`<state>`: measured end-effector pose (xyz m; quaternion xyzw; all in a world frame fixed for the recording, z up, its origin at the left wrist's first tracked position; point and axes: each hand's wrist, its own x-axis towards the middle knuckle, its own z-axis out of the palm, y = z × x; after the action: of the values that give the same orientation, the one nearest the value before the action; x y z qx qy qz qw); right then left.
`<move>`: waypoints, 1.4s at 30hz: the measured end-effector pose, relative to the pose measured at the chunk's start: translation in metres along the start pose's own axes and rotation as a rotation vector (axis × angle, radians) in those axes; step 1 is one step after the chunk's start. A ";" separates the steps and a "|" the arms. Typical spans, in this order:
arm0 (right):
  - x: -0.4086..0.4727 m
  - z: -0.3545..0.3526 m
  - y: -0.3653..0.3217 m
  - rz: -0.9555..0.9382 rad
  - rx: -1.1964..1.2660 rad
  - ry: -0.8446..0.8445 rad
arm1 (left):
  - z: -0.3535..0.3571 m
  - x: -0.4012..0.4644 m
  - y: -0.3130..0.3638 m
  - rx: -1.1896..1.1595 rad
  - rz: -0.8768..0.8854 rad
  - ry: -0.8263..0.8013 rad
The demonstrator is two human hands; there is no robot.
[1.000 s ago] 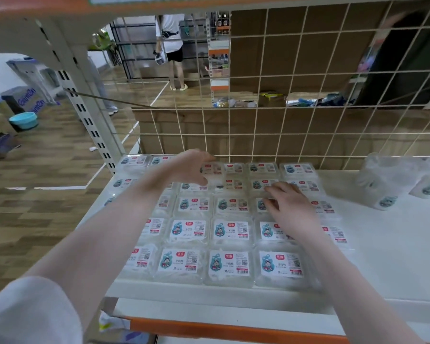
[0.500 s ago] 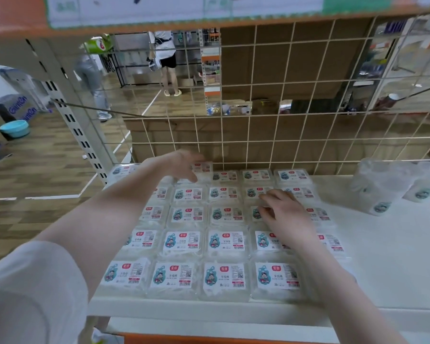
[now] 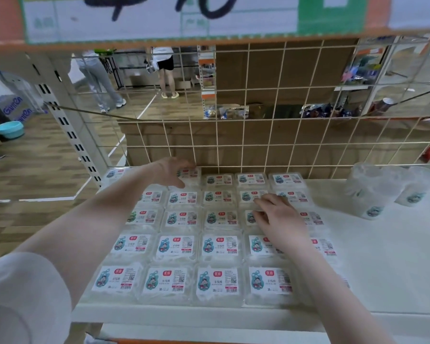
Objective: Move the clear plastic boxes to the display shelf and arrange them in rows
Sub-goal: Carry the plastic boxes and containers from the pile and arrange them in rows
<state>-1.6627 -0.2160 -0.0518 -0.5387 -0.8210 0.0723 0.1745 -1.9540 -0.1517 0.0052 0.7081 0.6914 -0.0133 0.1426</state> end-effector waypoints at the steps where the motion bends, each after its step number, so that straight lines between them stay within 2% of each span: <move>1: 0.000 0.000 0.000 0.001 0.000 -0.001 | 0.000 -0.001 0.000 -0.001 -0.011 0.002; 8: 0.001 -0.005 -0.002 0.000 0.013 -0.042 | -0.002 -0.016 0.016 0.059 0.029 0.026; 11: -0.003 -0.014 0.002 0.041 0.015 -0.038 | 0.000 -0.029 0.027 0.101 0.028 0.102; 14: -0.010 -0.026 0.017 0.077 -0.017 -0.027 | 0.013 -0.045 0.041 0.110 -0.023 0.255; 19: -0.039 -0.041 0.045 0.209 -0.090 0.031 | 0.041 -0.072 0.077 -0.028 -0.096 0.434; 24: -0.079 -0.052 0.049 0.412 -0.075 0.126 | 0.060 -0.091 0.111 -0.086 -0.071 0.416; 32: -0.163 -0.064 0.032 0.743 -0.097 0.271 | 0.083 -0.104 0.164 -0.018 0.221 0.331; 39: -0.228 -0.092 0.045 0.858 -0.165 0.414 | 0.093 -0.127 0.240 -0.096 0.469 0.293; 42: -0.254 -0.107 0.062 0.881 -0.199 0.506 | 0.098 -0.132 0.277 -0.062 0.538 0.284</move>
<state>-1.4801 -0.4289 -0.0247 -0.8480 -0.4513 -0.0719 0.2684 -1.6704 -0.3031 -0.0096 0.8560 0.4921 0.1449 0.0645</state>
